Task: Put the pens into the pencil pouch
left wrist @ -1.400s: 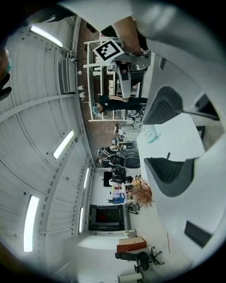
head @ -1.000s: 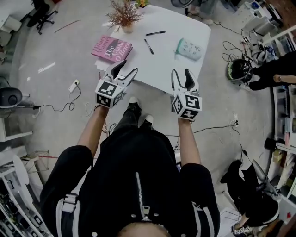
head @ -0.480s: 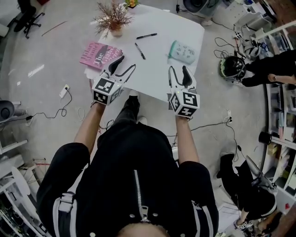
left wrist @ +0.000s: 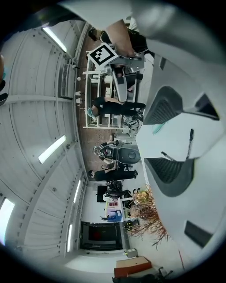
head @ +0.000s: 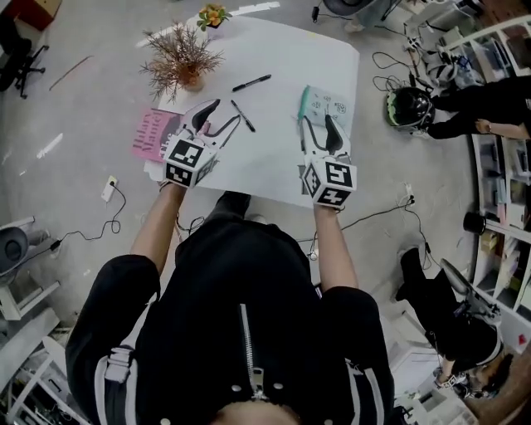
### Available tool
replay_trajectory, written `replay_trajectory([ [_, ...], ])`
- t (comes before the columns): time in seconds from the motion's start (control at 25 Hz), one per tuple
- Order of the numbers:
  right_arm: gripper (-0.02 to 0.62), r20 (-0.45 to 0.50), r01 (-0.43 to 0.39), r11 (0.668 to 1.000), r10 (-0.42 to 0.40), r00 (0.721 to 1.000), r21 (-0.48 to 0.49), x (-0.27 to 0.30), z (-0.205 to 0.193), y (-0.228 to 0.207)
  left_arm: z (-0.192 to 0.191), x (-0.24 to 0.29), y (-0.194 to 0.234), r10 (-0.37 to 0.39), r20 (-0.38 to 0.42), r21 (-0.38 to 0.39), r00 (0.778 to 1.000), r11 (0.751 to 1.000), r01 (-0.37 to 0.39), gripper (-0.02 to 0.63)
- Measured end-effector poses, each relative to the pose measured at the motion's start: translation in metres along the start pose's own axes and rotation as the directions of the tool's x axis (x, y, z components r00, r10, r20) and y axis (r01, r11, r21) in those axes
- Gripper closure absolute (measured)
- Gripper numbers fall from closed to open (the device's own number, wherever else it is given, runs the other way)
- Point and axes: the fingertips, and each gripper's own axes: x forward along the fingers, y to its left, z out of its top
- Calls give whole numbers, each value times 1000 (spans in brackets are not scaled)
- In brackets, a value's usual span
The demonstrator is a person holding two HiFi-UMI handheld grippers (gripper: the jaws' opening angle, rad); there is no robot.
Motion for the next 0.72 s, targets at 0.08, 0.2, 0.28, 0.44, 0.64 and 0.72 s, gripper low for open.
replay_trajectory([
  [0.08, 371, -16, 28, 1000, -28, 999, -1, 13, 0, -3, -3, 11, 10, -29, -12, 6, 999, 1000, 29, 370],
  [0.2, 373, -32, 61, 998, -61, 998, 1, 27, 0, -7, -8, 25, 21, -69, -28, 9, 997, 998, 69, 370],
  [0.28, 373, -44, 77, 997, -76, 996, 7, 35, -2, -10, -11, 34, 25, -90, -41, 15, 995, 996, 91, 370],
  [0.44, 374, -59, 97, 995, -96, 994, 15, 51, -7, -15, -24, 50, 32, -121, -64, 9, 991, 992, 122, 370],
  [0.64, 376, -84, 106, 994, -104, 991, 14, 64, -16, -21, -41, 66, 33, -152, -103, 29, 983, 987, 156, 370],
  [0.72, 376, -93, 108, 994, -106, 990, 18, 69, -20, -25, -44, 71, 35, -155, -108, 22, 982, 987, 159, 370],
])
